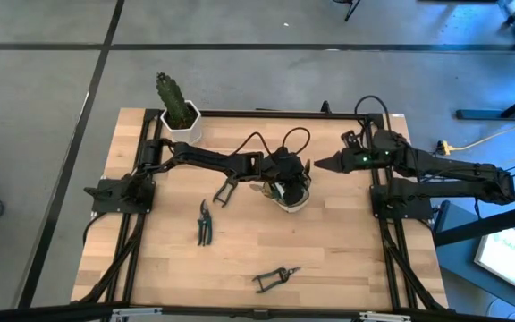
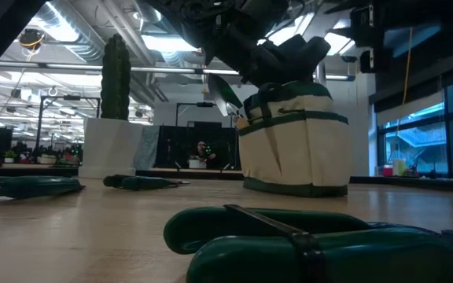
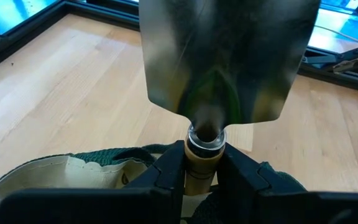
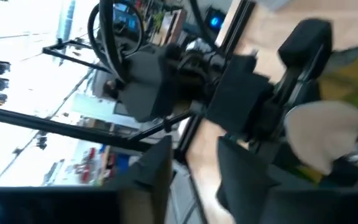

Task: Pick & Place Garden tools in Gardening bag
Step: Put the trowel into the gardening bag

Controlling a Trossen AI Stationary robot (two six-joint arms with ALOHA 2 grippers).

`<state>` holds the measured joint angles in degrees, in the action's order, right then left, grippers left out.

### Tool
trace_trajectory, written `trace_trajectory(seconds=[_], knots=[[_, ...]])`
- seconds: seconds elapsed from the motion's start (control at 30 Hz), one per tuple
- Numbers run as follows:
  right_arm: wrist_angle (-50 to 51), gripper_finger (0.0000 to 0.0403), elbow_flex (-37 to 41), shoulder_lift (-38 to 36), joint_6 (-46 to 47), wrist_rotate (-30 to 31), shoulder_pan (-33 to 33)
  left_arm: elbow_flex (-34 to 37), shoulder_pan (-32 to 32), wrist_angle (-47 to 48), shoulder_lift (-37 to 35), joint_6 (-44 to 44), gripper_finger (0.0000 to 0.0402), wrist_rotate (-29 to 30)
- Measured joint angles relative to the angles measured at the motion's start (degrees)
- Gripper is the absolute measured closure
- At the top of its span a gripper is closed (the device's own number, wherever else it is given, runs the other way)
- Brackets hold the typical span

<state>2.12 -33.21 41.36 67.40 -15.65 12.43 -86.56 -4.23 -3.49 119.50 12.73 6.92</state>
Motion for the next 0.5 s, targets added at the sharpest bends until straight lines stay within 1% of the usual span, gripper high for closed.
trace_trajectory(seconds=[0.13,0.17,0.27,0.5], knots=[[0.4,0.0372,0.0,0.0,4.2,-2.1,0.1,0.0,0.0,-0.1,0.0,-0.6,0.0328,0.0],[0.2,0.0387,0.0,0.0,4.2,-2.4,0.2,0.0,0.0,-0.1,0.0,-1.0,0.0328,0.0],[0.0,0.0398,0.0,0.1,4.6,-2.6,1.2,0.0,0.0,-0.1,0.0,-1.4,0.0331,0.0],[-0.4,0.0401,0.0,3.5,4.4,-3.9,3.0,0.0,0.1,-0.2,0.0,-1.4,0.0332,0.9]])
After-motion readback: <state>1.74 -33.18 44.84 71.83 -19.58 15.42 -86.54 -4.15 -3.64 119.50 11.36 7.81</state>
